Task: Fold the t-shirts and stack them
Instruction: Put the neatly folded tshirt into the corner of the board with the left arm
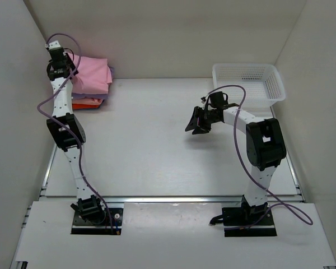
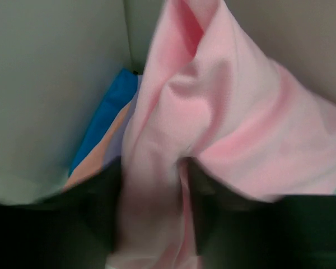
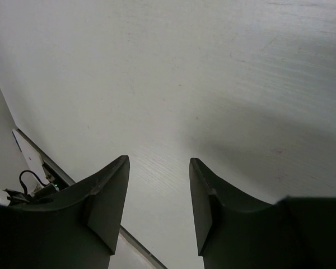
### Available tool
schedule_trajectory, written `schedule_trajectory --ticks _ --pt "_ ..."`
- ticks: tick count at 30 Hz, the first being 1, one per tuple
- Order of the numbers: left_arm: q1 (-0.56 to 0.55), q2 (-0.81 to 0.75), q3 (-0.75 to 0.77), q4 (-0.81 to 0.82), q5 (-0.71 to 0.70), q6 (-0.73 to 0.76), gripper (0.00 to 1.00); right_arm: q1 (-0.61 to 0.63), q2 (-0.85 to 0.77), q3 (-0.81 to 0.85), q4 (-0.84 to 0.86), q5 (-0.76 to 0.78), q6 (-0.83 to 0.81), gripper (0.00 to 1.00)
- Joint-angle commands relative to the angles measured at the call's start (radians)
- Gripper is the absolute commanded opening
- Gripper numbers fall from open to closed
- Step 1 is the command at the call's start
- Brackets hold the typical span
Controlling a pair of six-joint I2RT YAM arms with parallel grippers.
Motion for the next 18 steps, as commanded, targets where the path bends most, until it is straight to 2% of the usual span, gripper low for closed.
schedule_trajectory --ticks 1,2,5,8,11,14,18 --pt "0.041 -0.051 0.072 0.065 -0.056 -0.050 0.69 0.026 -0.011 0.025 0.000 0.014 -0.002 0.44" --pt "0.040 -0.057 0.068 0.073 -0.053 -0.053 0.98 0.037 -0.014 0.014 0.010 0.009 0.000 0.45" --pt "0.030 -0.103 0.046 0.074 0.042 -0.077 0.99 0.049 -0.036 -0.015 0.024 0.023 0.015 0.45" --pt "-0.019 -0.205 -0.051 0.068 0.142 -0.082 0.99 0.059 -0.073 -0.029 0.023 0.089 0.009 0.46" --pt "-0.081 -0.374 -0.229 0.041 0.230 -0.071 0.99 0.056 -0.126 -0.022 -0.022 0.141 -0.012 0.46" --pt "-0.158 -0.513 -0.416 -0.027 0.266 -0.134 0.98 0.033 -0.188 -0.064 -0.037 0.176 -0.017 0.46" --pt "-0.285 -0.679 -0.746 -0.026 0.395 -0.091 0.98 0.010 -0.266 -0.144 -0.036 0.183 -0.018 0.46"
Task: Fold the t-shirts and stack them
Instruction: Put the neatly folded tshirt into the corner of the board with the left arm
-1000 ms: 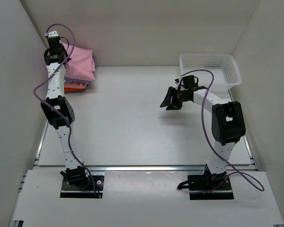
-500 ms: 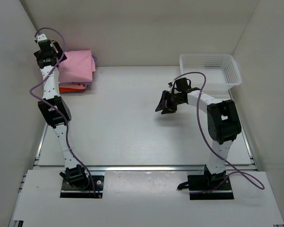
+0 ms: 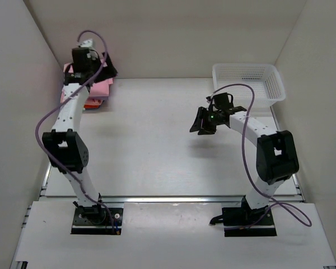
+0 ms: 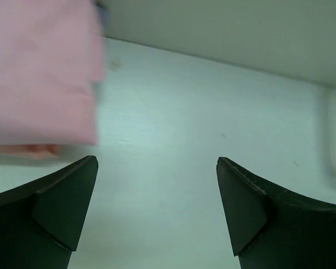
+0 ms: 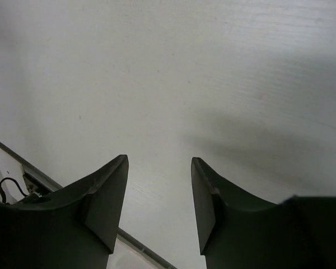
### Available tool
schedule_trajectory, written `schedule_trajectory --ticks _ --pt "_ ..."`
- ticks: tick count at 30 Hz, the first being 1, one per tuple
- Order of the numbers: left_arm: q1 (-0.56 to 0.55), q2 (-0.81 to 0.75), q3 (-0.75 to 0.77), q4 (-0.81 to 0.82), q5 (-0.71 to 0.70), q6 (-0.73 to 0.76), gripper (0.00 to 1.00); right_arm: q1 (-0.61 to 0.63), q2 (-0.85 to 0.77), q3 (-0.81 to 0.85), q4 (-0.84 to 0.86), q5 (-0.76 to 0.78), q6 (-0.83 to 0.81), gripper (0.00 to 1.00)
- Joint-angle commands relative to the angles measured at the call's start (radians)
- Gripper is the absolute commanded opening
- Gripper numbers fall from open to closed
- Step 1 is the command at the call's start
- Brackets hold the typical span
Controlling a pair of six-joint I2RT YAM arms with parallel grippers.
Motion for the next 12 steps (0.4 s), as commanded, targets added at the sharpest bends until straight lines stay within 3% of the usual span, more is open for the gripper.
schedule_trajectory --ticks 1,7,9,12 --pt "-0.116 -0.196 -0.259 -0.040 0.131 0.033 0.98 -0.005 -0.107 -0.058 -0.001 0.045 -0.022 0.46" --pt "-0.289 -0.558 -0.692 -0.043 0.027 0.079 0.98 0.010 -0.232 -0.193 0.021 0.102 -0.052 0.46" --pt "-0.289 -0.647 -0.831 -0.042 0.050 0.089 0.99 -0.002 -0.270 -0.228 0.032 0.096 -0.056 0.46" --pt "-0.211 -0.704 -0.849 -0.140 0.106 0.155 0.98 -0.007 -0.311 -0.249 0.013 0.094 -0.059 0.46"
